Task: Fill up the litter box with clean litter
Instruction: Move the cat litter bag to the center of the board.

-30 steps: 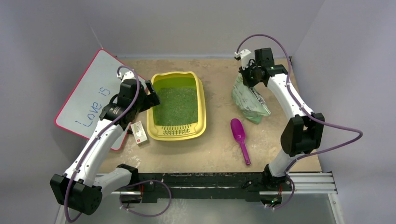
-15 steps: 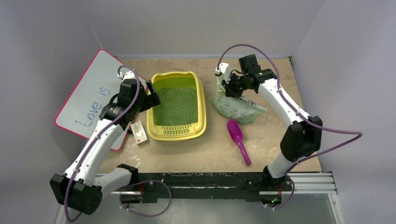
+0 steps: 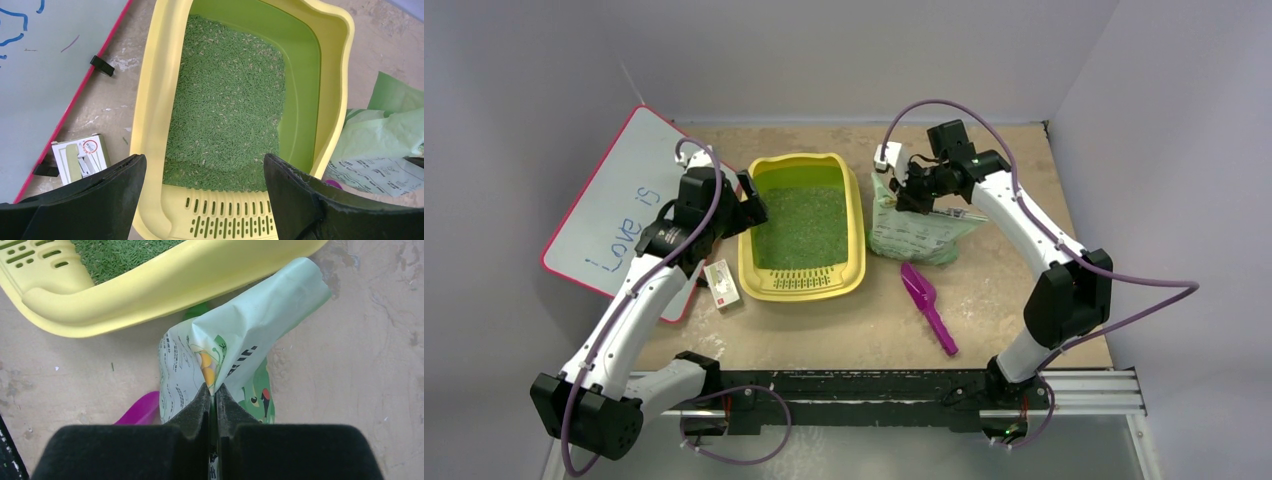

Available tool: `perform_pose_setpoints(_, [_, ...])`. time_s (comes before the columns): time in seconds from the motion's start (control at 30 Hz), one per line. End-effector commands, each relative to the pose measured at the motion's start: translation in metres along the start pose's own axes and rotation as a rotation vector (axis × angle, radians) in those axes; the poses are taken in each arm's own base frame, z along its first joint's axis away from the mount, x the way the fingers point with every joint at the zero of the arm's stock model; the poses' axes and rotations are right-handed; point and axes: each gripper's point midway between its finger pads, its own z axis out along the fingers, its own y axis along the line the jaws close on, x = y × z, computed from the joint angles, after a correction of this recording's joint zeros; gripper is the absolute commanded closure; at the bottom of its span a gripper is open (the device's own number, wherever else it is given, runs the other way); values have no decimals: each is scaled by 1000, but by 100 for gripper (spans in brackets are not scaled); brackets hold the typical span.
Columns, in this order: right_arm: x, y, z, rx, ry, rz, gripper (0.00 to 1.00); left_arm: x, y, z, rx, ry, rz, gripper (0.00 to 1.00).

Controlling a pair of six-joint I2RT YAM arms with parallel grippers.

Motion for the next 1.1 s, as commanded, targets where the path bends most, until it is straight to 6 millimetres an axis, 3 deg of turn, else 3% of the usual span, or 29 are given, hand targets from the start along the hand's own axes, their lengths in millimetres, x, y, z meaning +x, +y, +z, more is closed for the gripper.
perform_pose_setpoints(0.0, [-47, -19, -29, 133, -126, -100, 92, -20, -20, -7, 72, -47, 9, 13])
perform_pose_setpoints(0.07, [-49, -19, -33, 141, -136, -98, 86, -20, -22, -7, 82, -44, 13, 13])
perform_pose_setpoints(0.2, [-53, -20, -37, 156, -144, -78, 63, -22, -27, -5, 102, -37, 19, 13])
perform_pose_setpoints(0.37, [-53, -24, -41, 185, -131, -53, 56, -21, -36, -3, 142, -19, 36, 13])
perform_pose_setpoints(0.47, [-54, -20, -48, 195, -137, -21, 40, -22, -43, -3, 173, -14, 54, 13])
perform_pose_setpoints(0.73, [-56, -23, -92, 390, -221, 64, 33, -35, -68, -9, 279, -26, 98, 14])
perform_pose_setpoints(0.9, [-10, -23, -118, 403, -199, 220, 34, -30, -86, -11, 344, -5, 129, 14])
perform_pose_setpoints(1.07, [30, 1, -118, 349, -93, 273, 36, -17, -104, -12, 396, 23, 182, 14])
